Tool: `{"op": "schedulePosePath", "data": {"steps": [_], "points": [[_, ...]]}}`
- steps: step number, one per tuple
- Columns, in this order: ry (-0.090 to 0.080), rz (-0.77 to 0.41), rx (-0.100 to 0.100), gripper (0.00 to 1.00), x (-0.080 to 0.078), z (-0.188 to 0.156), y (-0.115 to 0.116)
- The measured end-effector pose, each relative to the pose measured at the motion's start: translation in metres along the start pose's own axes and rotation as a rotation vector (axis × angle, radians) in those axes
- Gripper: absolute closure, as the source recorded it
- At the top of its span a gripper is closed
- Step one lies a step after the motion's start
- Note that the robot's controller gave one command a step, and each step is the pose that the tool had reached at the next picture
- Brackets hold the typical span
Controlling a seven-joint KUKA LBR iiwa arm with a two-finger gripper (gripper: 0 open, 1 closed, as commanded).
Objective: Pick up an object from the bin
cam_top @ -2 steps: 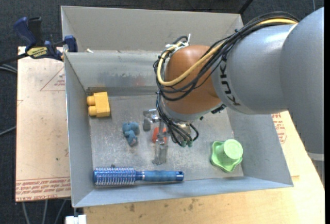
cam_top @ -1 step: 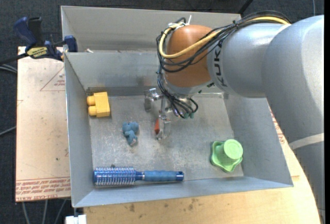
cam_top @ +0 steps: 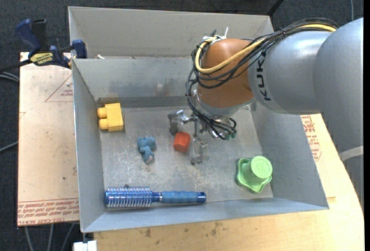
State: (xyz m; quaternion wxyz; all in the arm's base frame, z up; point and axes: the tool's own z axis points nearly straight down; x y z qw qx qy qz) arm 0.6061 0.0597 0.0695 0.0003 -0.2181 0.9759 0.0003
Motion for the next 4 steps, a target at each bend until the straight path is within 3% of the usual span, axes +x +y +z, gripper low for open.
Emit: {"op": "schedulePosePath", "data": {"steps": [1, 2, 3, 4], "points": [[-0.001, 0.000, 0.000, 1.00, -0.001, -0.001, 0.000], [-0.005, -0.193, -0.003, 1.00, -0.043, -0.006, 0.163], [-0.010, -0.212, 0.001, 1.00, -0.034, -0.120, 0.164], [-0.001, -0.350, -0.001, 1.00, -0.041, -0.095, 0.182]]}}
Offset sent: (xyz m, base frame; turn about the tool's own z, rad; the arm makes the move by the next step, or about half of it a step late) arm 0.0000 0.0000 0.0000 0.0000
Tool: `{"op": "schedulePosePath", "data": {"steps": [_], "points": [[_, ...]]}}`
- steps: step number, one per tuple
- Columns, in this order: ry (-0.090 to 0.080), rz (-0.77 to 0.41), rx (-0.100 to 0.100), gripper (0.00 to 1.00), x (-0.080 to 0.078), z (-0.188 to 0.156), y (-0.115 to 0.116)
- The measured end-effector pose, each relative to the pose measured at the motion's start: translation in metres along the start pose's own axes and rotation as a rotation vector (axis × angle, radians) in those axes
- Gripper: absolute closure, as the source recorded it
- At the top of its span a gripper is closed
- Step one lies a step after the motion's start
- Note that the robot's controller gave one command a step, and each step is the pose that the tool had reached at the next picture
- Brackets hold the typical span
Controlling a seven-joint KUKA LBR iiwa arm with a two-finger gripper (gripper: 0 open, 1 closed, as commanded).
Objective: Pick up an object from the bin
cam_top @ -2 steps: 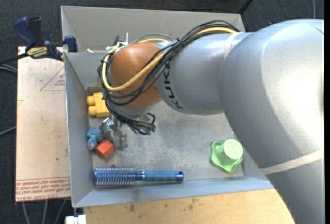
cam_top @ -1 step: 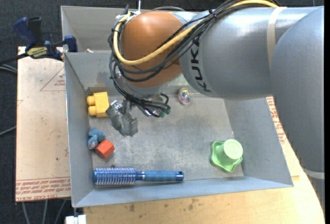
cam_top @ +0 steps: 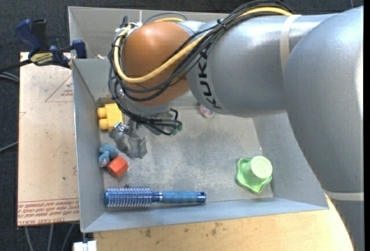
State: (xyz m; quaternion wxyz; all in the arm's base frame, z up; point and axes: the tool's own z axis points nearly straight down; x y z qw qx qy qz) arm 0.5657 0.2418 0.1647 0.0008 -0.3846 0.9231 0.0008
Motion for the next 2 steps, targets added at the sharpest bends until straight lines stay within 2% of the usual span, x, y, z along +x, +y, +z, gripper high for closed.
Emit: {"op": "schedulePosePath", "data": {"steps": [1, 2], "points": [[-0.001, -0.179, 0.003, 1.00, 0.011, 0.000, -0.037], [0.001, -0.393, 0.000, 1.00, 0.043, -0.005, -0.031]]}}
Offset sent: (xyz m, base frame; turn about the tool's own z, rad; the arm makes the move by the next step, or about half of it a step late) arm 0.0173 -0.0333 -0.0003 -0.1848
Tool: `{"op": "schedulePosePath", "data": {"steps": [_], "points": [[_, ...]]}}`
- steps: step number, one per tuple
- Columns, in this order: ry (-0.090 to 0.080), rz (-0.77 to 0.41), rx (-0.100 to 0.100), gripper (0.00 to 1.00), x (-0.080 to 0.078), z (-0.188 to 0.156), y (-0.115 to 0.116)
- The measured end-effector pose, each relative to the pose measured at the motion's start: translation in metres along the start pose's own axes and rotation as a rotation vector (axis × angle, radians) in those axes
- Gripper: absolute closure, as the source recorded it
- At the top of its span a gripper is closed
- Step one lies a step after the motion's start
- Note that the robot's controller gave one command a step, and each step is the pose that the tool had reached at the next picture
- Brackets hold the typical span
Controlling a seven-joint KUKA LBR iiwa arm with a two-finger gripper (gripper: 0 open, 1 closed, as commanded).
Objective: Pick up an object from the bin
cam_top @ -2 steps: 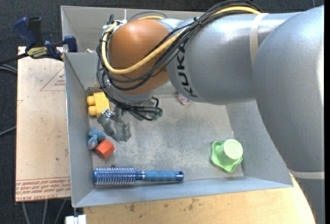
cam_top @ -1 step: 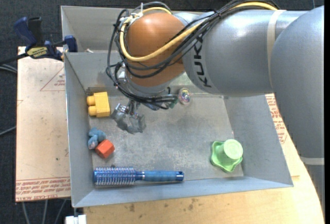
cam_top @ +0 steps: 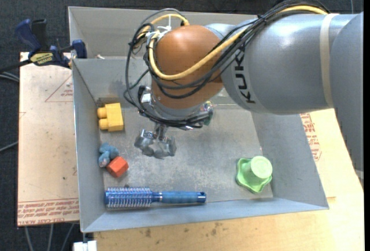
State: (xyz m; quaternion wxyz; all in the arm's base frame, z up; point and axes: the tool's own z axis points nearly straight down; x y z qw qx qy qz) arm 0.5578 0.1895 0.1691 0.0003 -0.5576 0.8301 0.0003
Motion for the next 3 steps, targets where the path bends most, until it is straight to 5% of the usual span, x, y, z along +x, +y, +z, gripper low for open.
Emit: {"op": "schedulePosePath", "data": {"steps": [1, 2, 3], "points": [[-0.002, -0.391, -0.001, 1.00, -0.024, 0.023, 0.014], [-0.004, -0.401, 0.001, 1.00, -0.026, 0.023, 0.010], [-0.003, -0.456, 0.002, 1.00, -0.033, 0.040, -0.023]]}}
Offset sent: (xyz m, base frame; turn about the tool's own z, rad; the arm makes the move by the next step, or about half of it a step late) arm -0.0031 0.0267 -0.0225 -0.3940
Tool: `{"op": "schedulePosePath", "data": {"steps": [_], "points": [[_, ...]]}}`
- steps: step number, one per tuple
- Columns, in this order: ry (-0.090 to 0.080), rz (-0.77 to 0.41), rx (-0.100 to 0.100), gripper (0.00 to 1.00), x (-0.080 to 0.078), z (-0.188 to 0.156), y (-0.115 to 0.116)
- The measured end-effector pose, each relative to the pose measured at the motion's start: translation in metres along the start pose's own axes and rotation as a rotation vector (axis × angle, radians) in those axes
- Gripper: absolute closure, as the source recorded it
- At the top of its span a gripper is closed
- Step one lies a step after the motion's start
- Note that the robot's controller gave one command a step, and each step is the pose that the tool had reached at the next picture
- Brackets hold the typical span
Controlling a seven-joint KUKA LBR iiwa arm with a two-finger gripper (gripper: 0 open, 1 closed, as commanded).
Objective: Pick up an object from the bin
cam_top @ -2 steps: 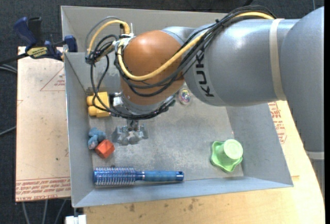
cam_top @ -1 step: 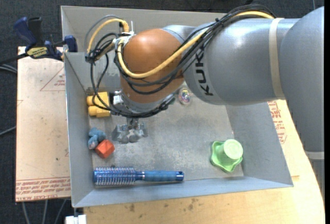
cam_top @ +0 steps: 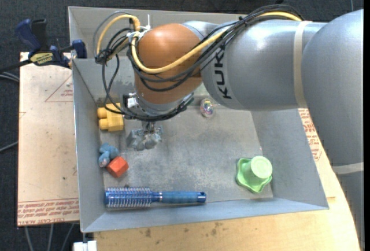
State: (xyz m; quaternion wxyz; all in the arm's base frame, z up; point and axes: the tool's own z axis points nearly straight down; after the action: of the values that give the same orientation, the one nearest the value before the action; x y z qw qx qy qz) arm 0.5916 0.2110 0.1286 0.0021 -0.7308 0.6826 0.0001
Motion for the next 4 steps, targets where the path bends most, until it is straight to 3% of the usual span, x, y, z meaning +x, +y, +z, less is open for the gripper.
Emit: {"op": "schedulePosePath", "data": {"steps": [1, 2, 3, 4], "points": [[0.000, -0.343, -0.004, 1.00, -0.008, -0.038, 0.087], [-0.001, -0.579, -0.002, 1.00, -0.022, -0.053, 0.100], [0.000, -0.847, -0.007, 1.00, -0.008, -0.028, 0.110], [0.000, -1.141, -0.005, 1.00, 0.040, -0.028, 0.084]]}}
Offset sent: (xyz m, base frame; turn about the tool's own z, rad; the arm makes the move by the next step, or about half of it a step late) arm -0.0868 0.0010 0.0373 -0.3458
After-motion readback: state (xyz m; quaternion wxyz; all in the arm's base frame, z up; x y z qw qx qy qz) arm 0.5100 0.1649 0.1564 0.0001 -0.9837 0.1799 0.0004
